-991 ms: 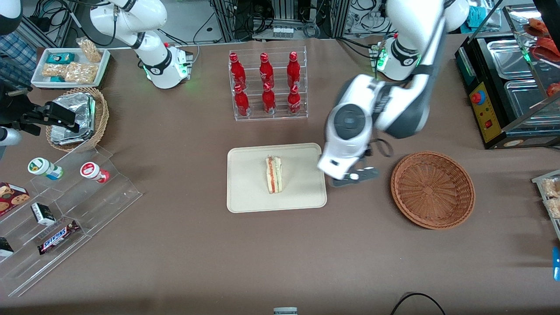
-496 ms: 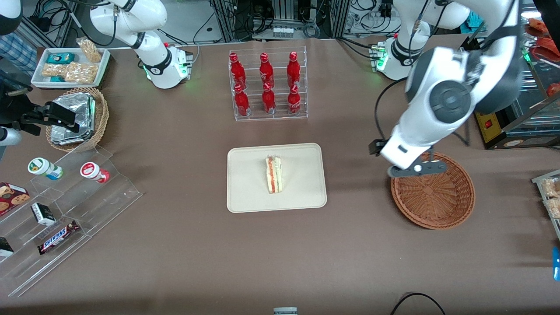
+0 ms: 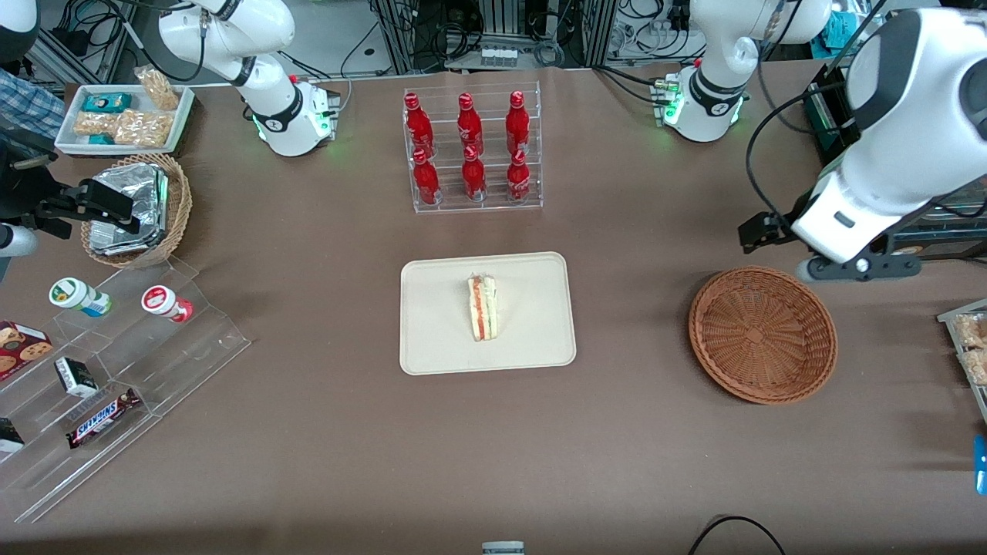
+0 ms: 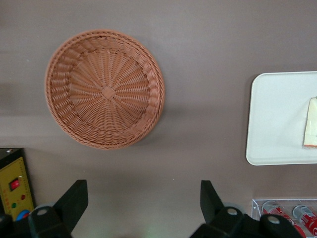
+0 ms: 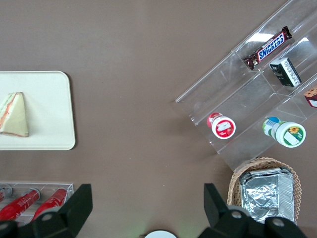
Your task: Place sandwich from basket to tray
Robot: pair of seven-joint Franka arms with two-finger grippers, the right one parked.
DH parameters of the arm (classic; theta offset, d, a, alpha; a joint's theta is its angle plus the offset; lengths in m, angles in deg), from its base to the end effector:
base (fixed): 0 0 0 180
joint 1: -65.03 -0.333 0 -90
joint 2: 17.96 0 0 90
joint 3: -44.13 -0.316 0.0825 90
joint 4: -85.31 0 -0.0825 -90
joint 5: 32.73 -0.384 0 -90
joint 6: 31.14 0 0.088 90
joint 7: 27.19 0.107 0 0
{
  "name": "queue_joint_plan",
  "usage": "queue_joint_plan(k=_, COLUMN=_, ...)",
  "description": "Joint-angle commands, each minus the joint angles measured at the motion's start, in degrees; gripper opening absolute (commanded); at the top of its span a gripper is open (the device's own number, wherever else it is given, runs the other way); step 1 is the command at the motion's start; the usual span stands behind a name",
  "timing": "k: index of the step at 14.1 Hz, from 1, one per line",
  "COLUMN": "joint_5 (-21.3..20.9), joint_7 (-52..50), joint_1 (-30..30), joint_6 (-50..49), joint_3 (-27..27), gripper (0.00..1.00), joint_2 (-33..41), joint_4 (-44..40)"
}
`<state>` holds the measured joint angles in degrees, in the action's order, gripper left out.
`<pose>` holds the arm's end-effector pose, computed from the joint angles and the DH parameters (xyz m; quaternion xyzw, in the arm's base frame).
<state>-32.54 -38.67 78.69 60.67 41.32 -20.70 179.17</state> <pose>0.5569 -0.1077 0.5686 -0.9991 -0.0056 0.0411 0.0076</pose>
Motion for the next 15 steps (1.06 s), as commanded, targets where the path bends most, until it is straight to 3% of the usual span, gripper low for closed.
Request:
queue_joint_plan(k=1, joint_5=-1.6, joint_7=0.5, joint_1=-8.5, joint_6=-0.8, joint_3=8.8, gripper=1.0, joint_2=1.9, joint_4=0.5)
queue_joint_plan(k=4, joint_5=-1.6, joint_7=0.7, joint_1=-14.5, joint_6=-0.7, joint_3=13.9, gripper=1.0, joint_2=2.6, joint_4=0.2)
queue_joint_plan(k=8, joint_5=-1.5, joint_7=5.5, joint_1=-15.2, joint_6=-0.7, joint_3=12.1, gripper=1.0, joint_2=3.1, joint_4=-1.1)
queue_joint_plan(k=15, joint_5=-0.9, joint_7=5.2, joint_1=-14.8, joint_6=-0.2, joint_3=8.2, gripper=1.0, joint_2=3.0, joint_4=-2.5)
